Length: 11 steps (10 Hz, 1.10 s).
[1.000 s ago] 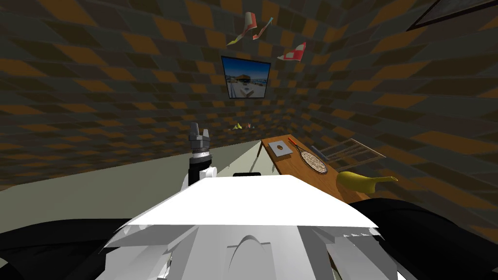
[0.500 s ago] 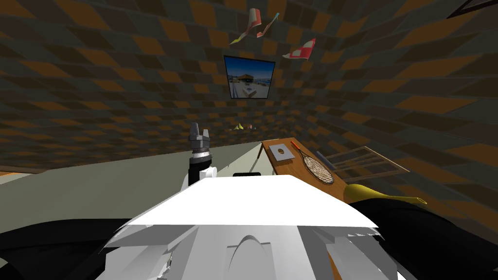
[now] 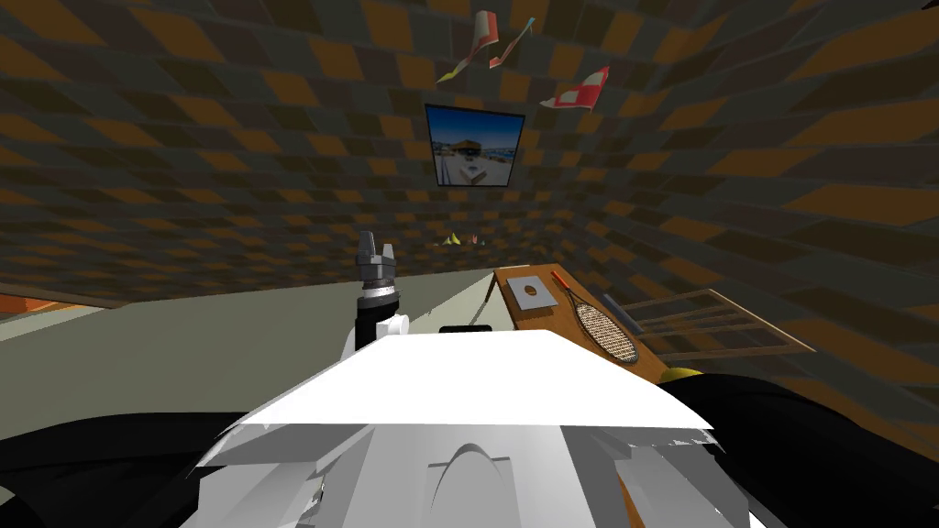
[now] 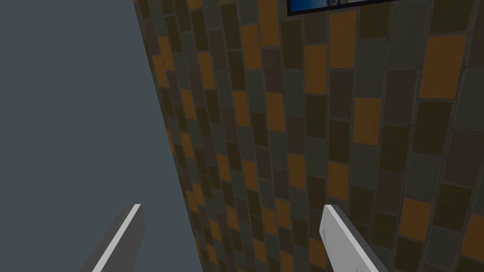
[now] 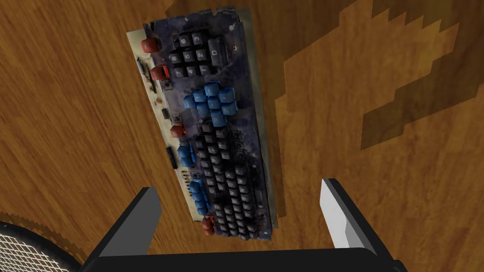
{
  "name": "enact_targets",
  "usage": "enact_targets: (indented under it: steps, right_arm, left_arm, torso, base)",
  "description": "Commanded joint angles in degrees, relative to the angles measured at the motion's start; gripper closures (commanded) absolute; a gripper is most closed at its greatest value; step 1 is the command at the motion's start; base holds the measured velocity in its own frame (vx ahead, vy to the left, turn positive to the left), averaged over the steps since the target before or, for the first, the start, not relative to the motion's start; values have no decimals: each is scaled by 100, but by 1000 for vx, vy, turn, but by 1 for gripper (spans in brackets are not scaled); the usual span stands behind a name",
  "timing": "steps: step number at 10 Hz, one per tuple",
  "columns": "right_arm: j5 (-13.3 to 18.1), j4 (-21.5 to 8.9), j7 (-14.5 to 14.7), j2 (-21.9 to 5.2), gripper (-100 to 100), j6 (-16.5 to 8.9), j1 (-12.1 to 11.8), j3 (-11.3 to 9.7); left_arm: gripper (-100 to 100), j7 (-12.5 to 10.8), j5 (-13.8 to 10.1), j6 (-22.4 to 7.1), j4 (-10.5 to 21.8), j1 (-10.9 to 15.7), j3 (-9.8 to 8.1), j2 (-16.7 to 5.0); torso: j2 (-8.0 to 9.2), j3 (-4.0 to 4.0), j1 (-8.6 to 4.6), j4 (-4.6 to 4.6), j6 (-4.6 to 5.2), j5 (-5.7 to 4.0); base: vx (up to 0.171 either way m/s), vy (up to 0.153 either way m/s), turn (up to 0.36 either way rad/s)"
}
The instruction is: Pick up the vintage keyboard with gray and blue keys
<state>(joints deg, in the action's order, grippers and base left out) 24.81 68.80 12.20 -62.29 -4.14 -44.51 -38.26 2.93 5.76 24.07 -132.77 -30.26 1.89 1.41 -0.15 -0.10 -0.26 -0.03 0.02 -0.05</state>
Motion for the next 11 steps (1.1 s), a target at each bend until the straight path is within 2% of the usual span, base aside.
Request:
enact_targets:
  steps: [1, 2, 3, 4, 5, 8, 9, 10, 11]
  right_arm:
    - [89, -90, 125, -31, -100, 104, -33, -235]
    - [108, -95, 157, 5, -100, 145, 4, -329]
    - [96, -149, 128, 15, -100, 140, 18, -255]
    - [103, -161, 142, 20, 0, 163, 21, -264]
    - [116, -305, 178, 188, -100, 146, 99, -280]
    - [148, -642, 267, 582, -100, 112, 281, -322]
    - [132, -589, 243, 503, -100, 132, 269, -334]
    - [131, -592, 246, 513, 100, 138, 275, -339]
    - [131, -582, 246, 524, 100, 146, 273, -345]
  left_arm:
    - [0, 0, 0, 0, 0, 0, 0, 0]
    - [0, 0, 0, 0, 0, 0, 0, 0]
    - [0, 0, 0, 0, 0, 0, 0, 0]
    - [0, 0, 0, 0, 0, 0, 0, 0]
    - [0, 0, 0, 0, 0, 0, 1, 1]
    - [0, 0, 0, 0, 0, 1, 0, 0]
    - [0, 0, 0, 0, 0, 1, 1, 1]
    - [0, 0, 0, 0, 0, 0, 1, 1]
    - [0, 0, 0, 0, 0, 0, 1, 1]
  torso:
    - [0, 0, 0, 0, 0, 0]
    - [-1, 0, 0, 0, 0, 1]
    - [-1, 0, -4, 0, 0, -1]
    - [6, 3, 14, 1, 2, 2]
    - [11, 7, 30, 3, 2, 6]
    - [23, 13, 17, 5, 1, 3]
    - [26, 16, 12, 7, 2, -2]
    - [27, 17, 5, 8, 3, -7]
    - [26, 17, 4, 8, 0, 0]
  base:
    - [43, -92, 112]
    - [43, -108, 101]
    - [17, -51, 23]
    - [3, -10, 0]
    - [-4, -22, 52]
    - [-20, -52, 64]
    - [-10, -19, 11]
    - [0, 0, 0]
    - [0, 0, 0]
